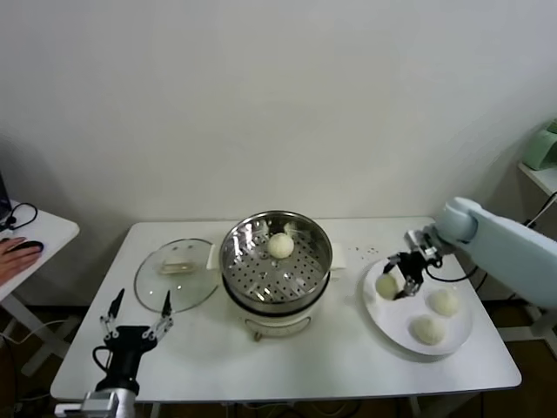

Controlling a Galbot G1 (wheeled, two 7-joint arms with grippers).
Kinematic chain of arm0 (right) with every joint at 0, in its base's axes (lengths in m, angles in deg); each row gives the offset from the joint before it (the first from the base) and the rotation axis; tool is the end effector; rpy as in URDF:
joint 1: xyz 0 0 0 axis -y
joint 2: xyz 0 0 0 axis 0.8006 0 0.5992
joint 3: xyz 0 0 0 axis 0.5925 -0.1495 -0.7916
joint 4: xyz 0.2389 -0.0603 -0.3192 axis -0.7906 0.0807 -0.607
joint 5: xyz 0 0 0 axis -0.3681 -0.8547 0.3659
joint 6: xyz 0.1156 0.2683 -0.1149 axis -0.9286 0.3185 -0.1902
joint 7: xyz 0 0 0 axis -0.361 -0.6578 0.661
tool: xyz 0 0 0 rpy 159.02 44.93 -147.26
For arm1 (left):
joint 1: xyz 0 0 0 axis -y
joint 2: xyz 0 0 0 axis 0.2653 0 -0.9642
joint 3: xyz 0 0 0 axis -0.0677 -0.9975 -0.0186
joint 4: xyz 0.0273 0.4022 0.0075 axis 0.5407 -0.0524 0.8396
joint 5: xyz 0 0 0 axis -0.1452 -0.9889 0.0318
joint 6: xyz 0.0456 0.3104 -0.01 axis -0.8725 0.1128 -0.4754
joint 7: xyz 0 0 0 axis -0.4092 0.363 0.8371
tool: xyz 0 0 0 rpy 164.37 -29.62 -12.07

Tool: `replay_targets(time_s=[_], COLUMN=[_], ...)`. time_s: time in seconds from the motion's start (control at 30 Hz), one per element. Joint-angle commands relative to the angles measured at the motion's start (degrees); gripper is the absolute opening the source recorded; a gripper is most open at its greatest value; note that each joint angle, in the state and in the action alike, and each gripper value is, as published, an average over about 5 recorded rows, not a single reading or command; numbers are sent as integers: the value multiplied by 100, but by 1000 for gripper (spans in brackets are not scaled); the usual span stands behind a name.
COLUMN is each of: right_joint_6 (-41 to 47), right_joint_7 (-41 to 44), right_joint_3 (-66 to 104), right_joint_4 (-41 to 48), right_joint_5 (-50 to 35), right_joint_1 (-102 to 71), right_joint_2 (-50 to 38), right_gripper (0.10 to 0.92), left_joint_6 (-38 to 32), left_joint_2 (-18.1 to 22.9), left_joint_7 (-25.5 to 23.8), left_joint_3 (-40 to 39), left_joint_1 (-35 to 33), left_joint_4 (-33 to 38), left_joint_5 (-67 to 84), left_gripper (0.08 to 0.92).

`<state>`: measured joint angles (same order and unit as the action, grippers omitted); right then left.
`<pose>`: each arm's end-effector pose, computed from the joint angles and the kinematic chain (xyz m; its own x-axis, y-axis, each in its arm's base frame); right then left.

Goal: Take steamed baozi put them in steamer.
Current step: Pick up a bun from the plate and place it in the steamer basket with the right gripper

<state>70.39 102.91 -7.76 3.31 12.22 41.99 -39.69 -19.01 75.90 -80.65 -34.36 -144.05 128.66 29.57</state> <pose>0.5559 -0.2144 -0.1255 -0.0612 -0.3211 0.9451 -0.9810 -0.1555 -0.1164 0.0648 0.0736 -0.3352 -0.9963 -0.0850 0.0083 -0.0816 0.9757 0.2033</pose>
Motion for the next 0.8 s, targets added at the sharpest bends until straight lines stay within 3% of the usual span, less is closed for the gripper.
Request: replay_targets(time_s=[0.03,0.4,0.8], right_joint_6=[468,1009,1088], right_joint_7=[91,-346,-512], right_joint_3=[-2782,-2434,-2028], right_joint_4=[96,376,1221], right_joint_5=[-3229,-3804,-3117], right_joint_1=[3527,2999,1548], right_joint_2=[1003,2917,4028], right_gripper=[704,704,704], left_joint_6=[26,0,-42], left_joint_2=[-42,-143,-222], left_joint_7=[-11,-14,-15], left_joint_3=[-105,-250,-70], left_joint_1=[39,147,-49], left_joint_4=[101,197,315], left_joint_5=[-88,-295,-248], left_gripper=[823,823,823])
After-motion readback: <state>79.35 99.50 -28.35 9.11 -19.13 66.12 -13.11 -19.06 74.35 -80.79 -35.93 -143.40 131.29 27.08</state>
